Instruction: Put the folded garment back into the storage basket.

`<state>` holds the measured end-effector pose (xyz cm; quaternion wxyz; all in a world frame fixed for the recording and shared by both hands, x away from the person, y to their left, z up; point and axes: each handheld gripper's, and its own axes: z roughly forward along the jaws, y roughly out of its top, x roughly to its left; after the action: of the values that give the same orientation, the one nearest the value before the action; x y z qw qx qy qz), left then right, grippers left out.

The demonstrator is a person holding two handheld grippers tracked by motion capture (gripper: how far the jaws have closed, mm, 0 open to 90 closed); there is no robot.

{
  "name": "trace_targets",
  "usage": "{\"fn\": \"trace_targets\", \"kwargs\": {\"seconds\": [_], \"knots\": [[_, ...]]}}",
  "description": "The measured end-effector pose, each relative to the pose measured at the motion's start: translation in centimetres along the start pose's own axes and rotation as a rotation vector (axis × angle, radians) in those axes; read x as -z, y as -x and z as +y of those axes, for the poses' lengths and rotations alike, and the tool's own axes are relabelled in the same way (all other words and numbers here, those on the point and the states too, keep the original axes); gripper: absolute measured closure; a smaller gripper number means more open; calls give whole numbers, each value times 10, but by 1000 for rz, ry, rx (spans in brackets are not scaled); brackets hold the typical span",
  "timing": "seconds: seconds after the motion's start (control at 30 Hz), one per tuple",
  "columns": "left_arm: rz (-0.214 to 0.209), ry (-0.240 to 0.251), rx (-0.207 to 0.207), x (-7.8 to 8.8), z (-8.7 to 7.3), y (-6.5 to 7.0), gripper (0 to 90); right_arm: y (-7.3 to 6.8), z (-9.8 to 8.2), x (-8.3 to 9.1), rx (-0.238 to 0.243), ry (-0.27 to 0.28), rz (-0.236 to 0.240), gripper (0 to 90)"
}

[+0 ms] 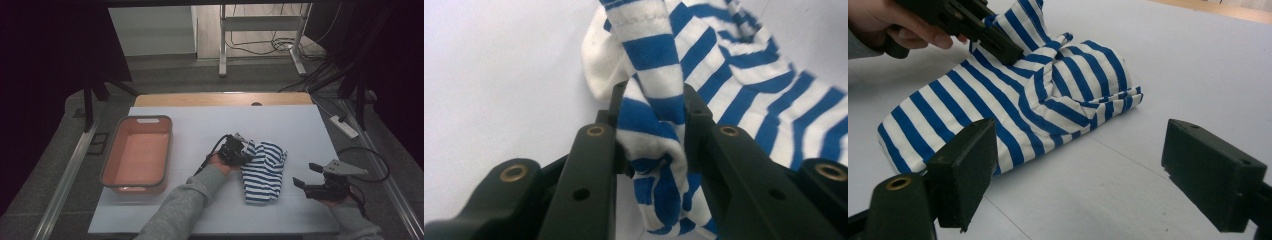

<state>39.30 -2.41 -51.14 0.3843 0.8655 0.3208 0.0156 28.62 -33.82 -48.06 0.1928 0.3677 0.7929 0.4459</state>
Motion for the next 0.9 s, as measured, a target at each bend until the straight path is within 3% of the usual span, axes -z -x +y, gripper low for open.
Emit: {"fn": "trace_targets", "kwargs": {"seconds": [0.9], "knots": [[-82, 156, 38, 35, 7, 7, 749, 1, 0, 1, 0, 12, -17, 159]]}}
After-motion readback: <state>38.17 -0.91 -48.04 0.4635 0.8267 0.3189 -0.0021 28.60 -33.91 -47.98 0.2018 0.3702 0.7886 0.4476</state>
